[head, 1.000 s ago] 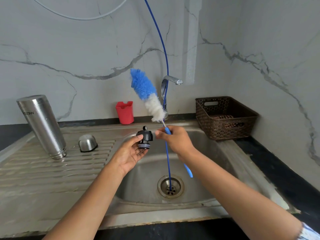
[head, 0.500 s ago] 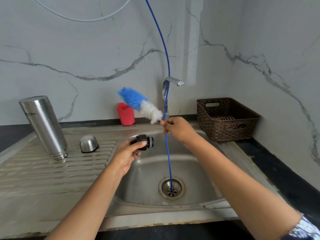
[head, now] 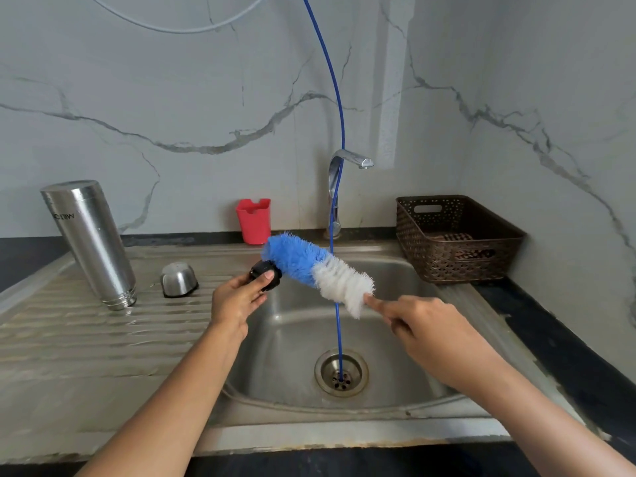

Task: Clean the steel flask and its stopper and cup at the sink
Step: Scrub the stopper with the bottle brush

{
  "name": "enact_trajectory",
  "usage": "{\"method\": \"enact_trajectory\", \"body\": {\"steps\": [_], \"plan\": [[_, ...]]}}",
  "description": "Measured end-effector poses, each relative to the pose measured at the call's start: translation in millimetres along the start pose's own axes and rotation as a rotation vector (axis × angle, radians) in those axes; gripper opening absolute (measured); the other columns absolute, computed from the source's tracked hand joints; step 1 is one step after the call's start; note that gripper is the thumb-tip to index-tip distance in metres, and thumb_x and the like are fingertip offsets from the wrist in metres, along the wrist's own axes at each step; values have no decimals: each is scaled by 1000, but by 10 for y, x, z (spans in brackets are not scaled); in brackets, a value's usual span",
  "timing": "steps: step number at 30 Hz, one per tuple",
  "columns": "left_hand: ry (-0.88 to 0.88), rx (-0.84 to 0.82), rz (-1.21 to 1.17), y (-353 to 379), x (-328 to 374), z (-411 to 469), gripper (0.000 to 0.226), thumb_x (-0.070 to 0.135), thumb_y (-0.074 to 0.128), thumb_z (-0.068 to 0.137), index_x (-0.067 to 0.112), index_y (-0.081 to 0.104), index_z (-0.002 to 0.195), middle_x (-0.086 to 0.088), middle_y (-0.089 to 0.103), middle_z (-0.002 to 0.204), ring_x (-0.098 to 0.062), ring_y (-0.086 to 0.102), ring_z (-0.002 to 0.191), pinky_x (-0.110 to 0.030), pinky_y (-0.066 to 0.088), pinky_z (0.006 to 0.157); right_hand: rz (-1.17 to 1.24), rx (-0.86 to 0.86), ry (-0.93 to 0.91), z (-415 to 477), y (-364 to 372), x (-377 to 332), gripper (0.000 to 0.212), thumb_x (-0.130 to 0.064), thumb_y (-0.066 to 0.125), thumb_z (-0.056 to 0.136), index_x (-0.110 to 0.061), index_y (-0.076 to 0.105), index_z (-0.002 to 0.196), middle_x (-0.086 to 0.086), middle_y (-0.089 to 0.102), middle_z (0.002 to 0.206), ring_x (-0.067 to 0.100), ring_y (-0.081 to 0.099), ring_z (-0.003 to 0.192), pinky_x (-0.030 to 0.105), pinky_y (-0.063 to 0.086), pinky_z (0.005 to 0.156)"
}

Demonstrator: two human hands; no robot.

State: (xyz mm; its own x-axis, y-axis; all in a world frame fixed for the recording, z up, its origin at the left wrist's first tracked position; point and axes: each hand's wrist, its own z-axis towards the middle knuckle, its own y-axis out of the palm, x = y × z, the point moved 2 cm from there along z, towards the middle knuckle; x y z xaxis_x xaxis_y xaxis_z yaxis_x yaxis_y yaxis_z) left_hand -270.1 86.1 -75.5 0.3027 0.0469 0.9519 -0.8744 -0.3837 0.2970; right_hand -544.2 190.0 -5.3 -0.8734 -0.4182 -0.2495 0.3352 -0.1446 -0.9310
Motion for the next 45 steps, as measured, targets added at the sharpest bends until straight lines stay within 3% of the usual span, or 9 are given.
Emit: {"method": "enact_trajectory", "body": {"steps": [21,24,26,29,32,34,38,42,45], "plan": [[16,-57,45,100,43,-112,24,9,76,77,7,66,99,-10,71,92,-20,68,85,-29,53,85,-277,82,-52,204,285,-183,67,-7,42,93,-39,22,148,-2,46,99,29,61,88,31,31,60],[-20,-48,20,40,31,-68,29,11,76,77,5,65,104,-8,72,86,-18,69,80,-29,54,83,-313,144,-91,64,202,-126,70,-6,66,77,-39,47,136,-3,49,80,25,59,60,24,15,40],[-42,-70,-3,97,10,-90,24,13,76,78,7,65,98,-7,73,83,-16,70,74,-26,57,75,-362,146,-64,40,124,-139,70,-4,80,57,-34,65,119,-6,34,65,21,44,38,18,-2,41],[-52,-120,-6,217,0,-173,18,14,73,81,8,65,95,-9,72,87,-18,71,76,-22,57,69,-364,102,-49,159,180,-172,69,-6,74,68,-35,57,129,-5,36,71,25,54,46,20,2,41],[-66,-92,-49,167,33,-153,14,15,73,81,10,64,90,-6,73,81,-17,71,72,-24,57,70,-376,136,-68,198,223,-151,74,-5,86,39,-28,72,108,-7,25,64,20,24,30,19,-7,40],[-108,-64,-88,80,42,-104,14,17,71,83,10,62,91,-8,72,85,-18,70,74,-24,56,70,-377,144,-149,113,229,-56,73,-5,86,41,-27,72,109,-8,30,61,18,24,30,21,3,33],[-177,-52,-162,30,17,-56,18,22,68,87,10,59,96,-12,67,93,-21,67,83,-25,54,72,-316,193,-117,-76,-13,133,63,-9,82,60,-31,68,116,-4,50,64,22,51,38,27,25,34],[-153,-62,-246,16,23,-28,19,21,66,88,10,59,101,-12,68,99,-20,68,84,-24,56,69,-194,185,90,-69,-144,219,51,-18,44,95,-46,43,137,-4,61,97,26,61,89,34,43,67],[-79,-80,-206,28,5,-27,12,13,64,88,13,59,99,-8,67,101,-21,66,93,-28,54,80,-53,62,153,-39,-171,139,46,-22,41,98,-50,45,134,-5,65,114,21,60,97,32,48,78]]}}
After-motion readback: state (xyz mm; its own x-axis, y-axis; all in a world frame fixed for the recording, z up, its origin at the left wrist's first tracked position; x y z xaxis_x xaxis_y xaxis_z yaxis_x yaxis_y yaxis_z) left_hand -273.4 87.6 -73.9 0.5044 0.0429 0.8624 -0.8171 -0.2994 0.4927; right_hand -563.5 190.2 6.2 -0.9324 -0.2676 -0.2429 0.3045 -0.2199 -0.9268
